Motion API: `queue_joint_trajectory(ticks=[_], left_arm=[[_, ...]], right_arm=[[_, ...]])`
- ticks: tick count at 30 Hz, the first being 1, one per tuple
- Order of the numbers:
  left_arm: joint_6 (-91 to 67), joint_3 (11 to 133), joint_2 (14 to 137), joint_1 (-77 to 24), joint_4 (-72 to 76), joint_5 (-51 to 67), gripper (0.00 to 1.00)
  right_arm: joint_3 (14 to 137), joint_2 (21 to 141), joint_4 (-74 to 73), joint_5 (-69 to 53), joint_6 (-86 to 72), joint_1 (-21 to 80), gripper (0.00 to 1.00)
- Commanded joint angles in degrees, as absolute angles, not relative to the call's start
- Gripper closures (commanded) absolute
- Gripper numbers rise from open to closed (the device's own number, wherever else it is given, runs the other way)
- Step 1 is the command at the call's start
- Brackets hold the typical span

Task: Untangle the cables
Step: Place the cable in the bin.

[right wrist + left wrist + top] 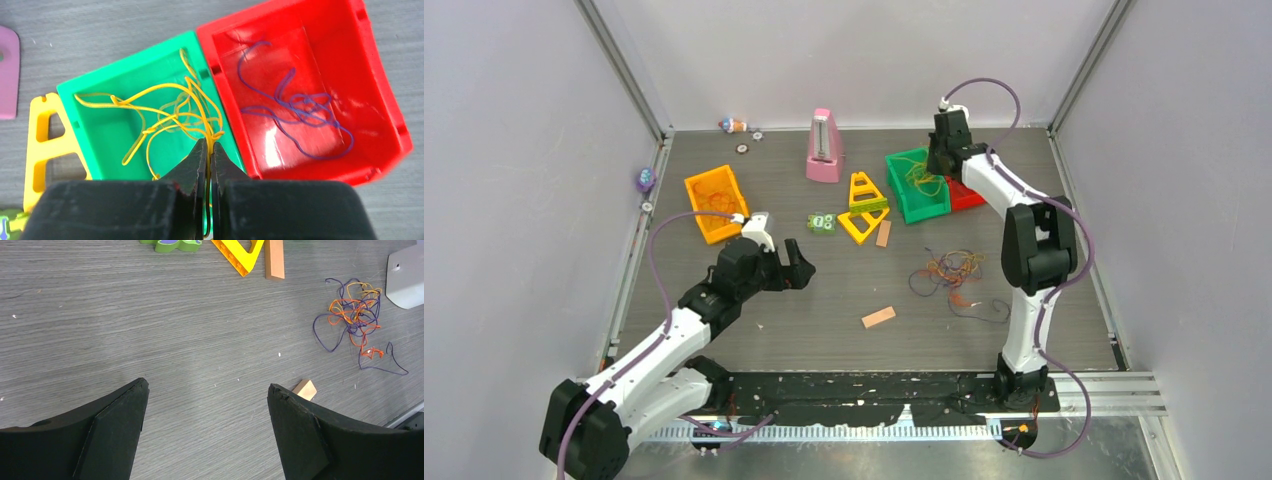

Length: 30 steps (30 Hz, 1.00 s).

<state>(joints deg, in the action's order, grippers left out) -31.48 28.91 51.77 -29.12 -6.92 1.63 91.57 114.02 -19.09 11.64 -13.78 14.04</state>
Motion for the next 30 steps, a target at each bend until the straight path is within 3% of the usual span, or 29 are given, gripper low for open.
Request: queue_joint_trajectory(ticks=[1, 14, 24, 30], left_arm=[[-31.0, 31.5, 50.5, -29.0, -7.3, 2.1, 0.11], [-30.4, 31.5, 50.3, -29.0, -7.9, 1.5, 0.11], [-30.3, 31.6, 50.6, -29.0, -8.0, 1.5, 0.10], [-30.0, 31.7, 50.1, -29.0, -8.7, 1.3, 0.10]], right_arm=[[97.8, 117.7, -19.0, 12.4, -12.1, 16.1, 0.95], [105.8, 127.3, -20.8, 12.1, -10.6, 18.7, 0.95], [113.6, 134.2, -28.9, 4.4, -10.4, 18.8, 0.92], [129.0, 142.7, -35.9, 1.7, -11.8, 18.7, 0.91]])
